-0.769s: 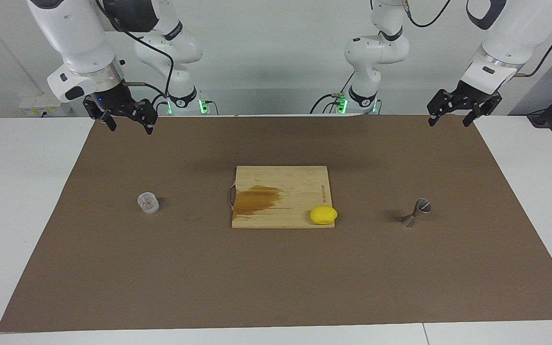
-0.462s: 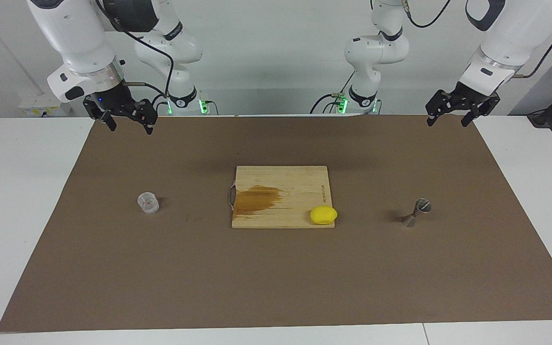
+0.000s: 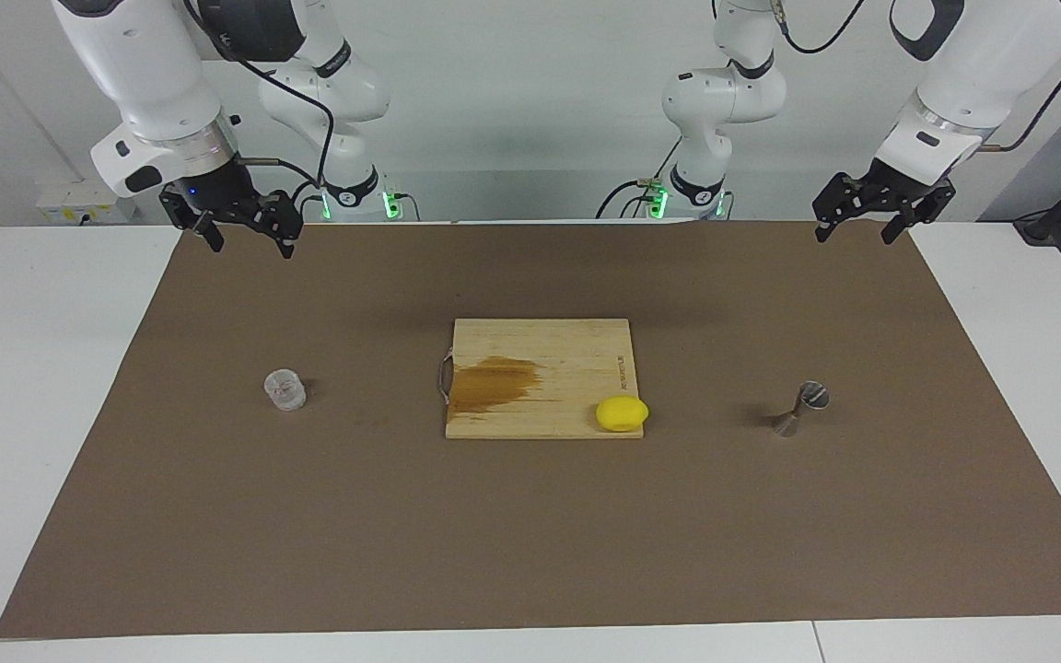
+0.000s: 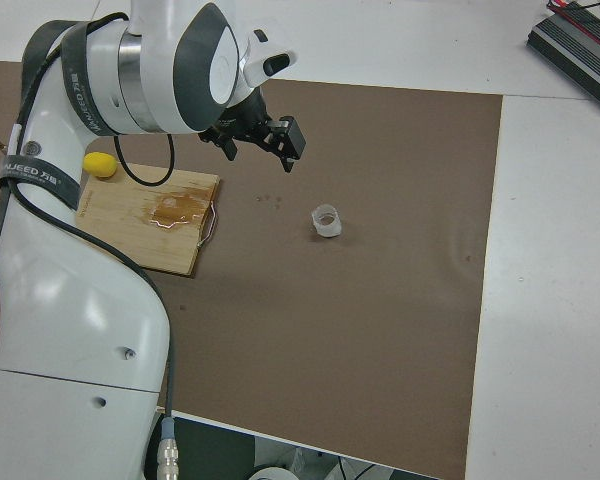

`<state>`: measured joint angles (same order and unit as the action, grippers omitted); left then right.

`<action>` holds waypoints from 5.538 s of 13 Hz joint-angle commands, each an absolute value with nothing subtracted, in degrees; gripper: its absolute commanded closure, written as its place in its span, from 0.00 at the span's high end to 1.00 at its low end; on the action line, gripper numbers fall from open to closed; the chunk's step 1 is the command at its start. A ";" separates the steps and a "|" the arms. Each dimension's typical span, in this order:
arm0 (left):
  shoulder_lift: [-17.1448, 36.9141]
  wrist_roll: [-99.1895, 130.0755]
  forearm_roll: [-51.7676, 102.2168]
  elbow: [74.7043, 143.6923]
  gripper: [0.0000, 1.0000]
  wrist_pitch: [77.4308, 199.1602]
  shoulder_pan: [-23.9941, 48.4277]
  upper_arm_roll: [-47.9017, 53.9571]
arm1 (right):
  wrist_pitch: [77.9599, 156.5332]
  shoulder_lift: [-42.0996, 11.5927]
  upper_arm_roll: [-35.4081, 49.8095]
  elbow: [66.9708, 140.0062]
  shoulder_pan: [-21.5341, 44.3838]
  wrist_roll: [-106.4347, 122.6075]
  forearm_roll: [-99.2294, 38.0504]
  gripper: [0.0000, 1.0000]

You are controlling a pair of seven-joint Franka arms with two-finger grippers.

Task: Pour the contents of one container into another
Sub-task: 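Reach the left gripper toward the small metal cup, then close the left gripper around the small metal cup, then carry the metal cup with the left gripper onto the wooden board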

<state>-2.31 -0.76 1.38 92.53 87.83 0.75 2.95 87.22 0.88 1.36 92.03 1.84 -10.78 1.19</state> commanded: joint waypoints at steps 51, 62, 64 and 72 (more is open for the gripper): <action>8.26 61.08 95.18 127.62 0.81 138.78 3.34 -10.81 | 87.19 1.58 1.67 92.90 1.23 -11.07 0.88 1.00; 7.82 60.82 95.27 127.27 0.00 134.41 4.56 -10.72 | 87.19 1.58 1.67 92.90 1.23 -11.07 0.88 1.00; 6.69 61.26 94.40 125.69 0.00 132.37 6.05 -10.20 | 87.19 1.58 1.67 92.90 1.23 -11.07 0.88 1.00; 3.68 68.80 91.93 120.68 0.00 141.55 26.95 -9.23 | 87.19 1.58 1.67 92.90 1.23 -11.07 0.88 1.00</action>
<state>3.45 65.79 92.08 121.90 135.97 21.17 -8.89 87.22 0.88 1.36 92.03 1.84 -10.78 1.19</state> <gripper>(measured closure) 0.493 0.000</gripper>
